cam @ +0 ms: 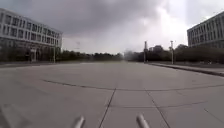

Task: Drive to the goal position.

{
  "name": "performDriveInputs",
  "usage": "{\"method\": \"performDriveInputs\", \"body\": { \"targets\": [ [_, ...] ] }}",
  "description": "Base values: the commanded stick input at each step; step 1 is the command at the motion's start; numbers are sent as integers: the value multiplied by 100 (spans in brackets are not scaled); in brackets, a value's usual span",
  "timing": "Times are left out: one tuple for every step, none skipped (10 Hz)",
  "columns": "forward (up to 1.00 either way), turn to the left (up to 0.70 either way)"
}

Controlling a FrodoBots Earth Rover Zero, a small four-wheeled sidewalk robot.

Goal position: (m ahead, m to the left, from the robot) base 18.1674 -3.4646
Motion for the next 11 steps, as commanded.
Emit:
{"method": "performDriveInputs", "body": {
  "targets": [
    [70, 0],
    [70, 0],
    [70, 0],
    [70, 0],
    [70, 0],
    [70, 0],
    [70, 0],
    [70, 0],
    [70, 0],
    [70, 0],
    [70, 0]
  ]
}}
